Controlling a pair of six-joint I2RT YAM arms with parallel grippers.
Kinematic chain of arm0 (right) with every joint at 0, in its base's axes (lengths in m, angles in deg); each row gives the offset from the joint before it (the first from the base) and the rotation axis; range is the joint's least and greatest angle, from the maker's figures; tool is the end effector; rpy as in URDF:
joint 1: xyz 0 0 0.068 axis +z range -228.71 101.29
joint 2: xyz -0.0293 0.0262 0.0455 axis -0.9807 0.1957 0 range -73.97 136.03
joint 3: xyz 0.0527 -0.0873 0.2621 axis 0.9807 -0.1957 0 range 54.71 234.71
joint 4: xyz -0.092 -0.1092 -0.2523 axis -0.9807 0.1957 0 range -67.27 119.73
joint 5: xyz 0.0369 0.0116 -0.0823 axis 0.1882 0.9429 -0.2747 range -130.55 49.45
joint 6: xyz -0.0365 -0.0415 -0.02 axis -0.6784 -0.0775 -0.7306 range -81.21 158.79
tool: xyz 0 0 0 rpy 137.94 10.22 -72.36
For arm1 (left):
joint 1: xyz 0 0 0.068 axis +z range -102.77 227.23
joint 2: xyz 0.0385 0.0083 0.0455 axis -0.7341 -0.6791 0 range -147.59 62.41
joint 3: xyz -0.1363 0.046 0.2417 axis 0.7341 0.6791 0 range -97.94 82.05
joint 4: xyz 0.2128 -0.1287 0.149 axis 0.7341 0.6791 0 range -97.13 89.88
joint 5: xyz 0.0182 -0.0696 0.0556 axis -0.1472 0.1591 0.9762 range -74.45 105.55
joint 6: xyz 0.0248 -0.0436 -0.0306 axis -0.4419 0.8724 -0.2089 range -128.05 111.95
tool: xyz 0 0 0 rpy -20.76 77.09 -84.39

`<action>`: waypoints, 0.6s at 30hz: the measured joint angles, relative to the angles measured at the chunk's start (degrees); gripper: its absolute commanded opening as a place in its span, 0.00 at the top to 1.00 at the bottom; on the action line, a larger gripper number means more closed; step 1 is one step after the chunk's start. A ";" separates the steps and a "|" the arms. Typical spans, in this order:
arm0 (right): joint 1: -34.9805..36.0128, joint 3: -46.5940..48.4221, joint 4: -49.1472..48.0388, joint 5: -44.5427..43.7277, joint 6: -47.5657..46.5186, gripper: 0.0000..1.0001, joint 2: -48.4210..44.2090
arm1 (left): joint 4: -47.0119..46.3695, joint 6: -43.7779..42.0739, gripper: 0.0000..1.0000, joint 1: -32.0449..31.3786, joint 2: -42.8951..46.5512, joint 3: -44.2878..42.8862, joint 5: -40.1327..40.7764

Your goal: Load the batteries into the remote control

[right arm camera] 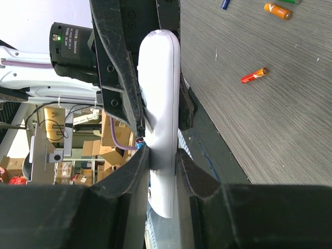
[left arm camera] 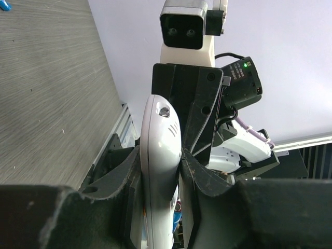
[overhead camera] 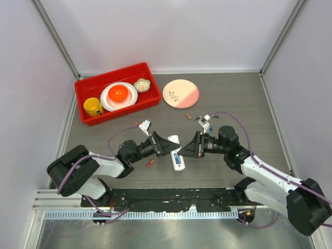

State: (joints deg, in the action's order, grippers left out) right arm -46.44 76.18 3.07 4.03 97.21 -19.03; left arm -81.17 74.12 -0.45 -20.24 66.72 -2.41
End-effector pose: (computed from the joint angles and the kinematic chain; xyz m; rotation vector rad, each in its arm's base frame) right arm 0.1762 0.1467 0.2101 -0.1778 2.1436 1.7319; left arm 0.1656 -0.2013 0.1667 -0.2301 1.8299 -1.9720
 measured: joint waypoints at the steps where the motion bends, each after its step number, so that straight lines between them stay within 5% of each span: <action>1: -0.04 0.11 0.17 0.20 -0.15 0.99 0.11 | 0.00 0.09 0.75 0.04 -0.07 0.00 -0.15; 4: -0.22 0.35 0.55 0.68 -0.70 0.99 0.33 | -0.15 0.17 1.00 0.13 -0.13 0.00 -0.63; 9: -0.26 0.52 0.81 1.07 -1.16 0.99 0.35 | -0.31 0.33 1.00 0.17 -0.13 0.00 -0.83; 13: -0.31 1.18 2.16 1.05 -1.79 0.60 0.35 | -0.31 0.35 1.00 0.17 -0.13 0.02 -0.61; 18: -0.68 4.70 8.41 -0.02 -5.11 0.46 0.28 | -0.57 -0.02 1.00 0.15 -0.13 1.33 1.97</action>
State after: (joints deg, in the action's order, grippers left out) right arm -47.12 80.88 11.49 4.01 92.09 -18.75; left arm -81.73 74.10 -0.30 -20.37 68.06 -0.44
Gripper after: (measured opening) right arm 0.496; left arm 0.297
